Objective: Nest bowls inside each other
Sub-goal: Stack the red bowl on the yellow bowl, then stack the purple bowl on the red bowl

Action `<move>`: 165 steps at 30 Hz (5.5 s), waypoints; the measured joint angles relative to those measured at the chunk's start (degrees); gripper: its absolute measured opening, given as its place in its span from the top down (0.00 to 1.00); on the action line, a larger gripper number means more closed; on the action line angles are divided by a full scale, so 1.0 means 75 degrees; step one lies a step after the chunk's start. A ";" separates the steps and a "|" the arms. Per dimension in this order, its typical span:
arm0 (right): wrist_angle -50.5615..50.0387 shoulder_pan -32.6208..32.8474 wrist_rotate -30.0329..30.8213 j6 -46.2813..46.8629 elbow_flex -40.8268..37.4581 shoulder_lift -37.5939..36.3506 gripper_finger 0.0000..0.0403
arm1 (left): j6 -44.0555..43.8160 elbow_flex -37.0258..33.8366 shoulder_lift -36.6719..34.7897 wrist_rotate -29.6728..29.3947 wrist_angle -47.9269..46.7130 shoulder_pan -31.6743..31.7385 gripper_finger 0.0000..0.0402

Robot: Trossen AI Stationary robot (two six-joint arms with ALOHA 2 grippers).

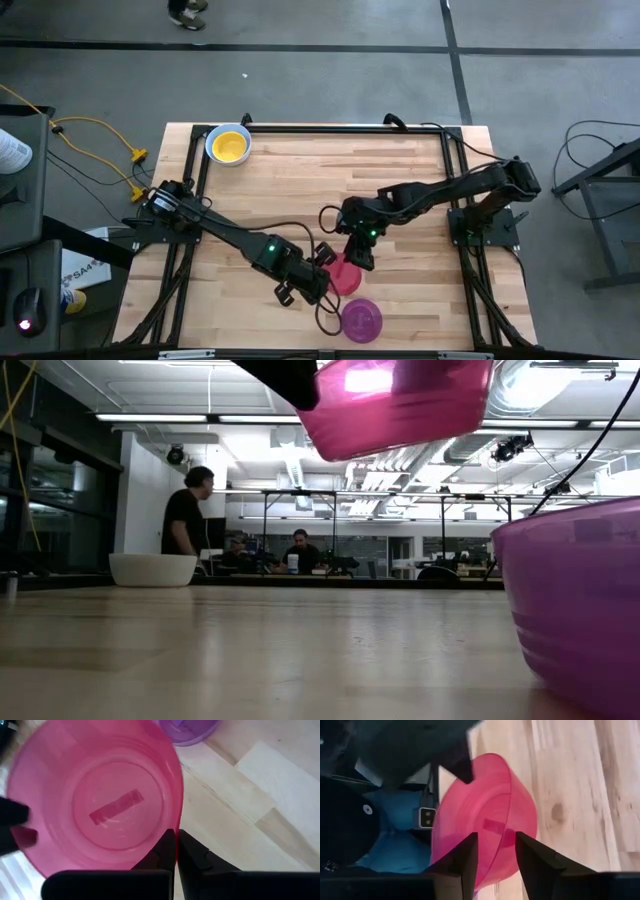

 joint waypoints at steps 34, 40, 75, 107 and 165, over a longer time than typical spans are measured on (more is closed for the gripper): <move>-0.1705 0.2066 0.0807 0.1933 0.0000 -0.0331 0.70 | -0.2661 -0.0941 -0.1183 -0.1046 -0.2123 0.0999 1.00; -0.1430 0.2989 0.2189 0.2516 0.0000 -0.0331 0.70 | -0.3417 -0.2261 -0.2792 -0.0993 -0.1931 0.1875 1.00; -0.0649 0.3899 0.4399 0.3141 0.0000 -0.0322 0.70 | -0.2400 -0.6015 -0.5652 0.0752 0.0032 0.9492 1.00; -0.0638 0.4156 0.4399 0.3207 0.0000 -0.0317 0.70 | -0.1980 -0.6038 -0.3879 0.0841 0.0821 1.0066 0.86; 0.1086 0.3480 0.2565 0.5724 -0.1597 0.0926 0.83 | -0.6405 -0.5117 -0.5421 -0.0662 0.1072 -0.0056 0.82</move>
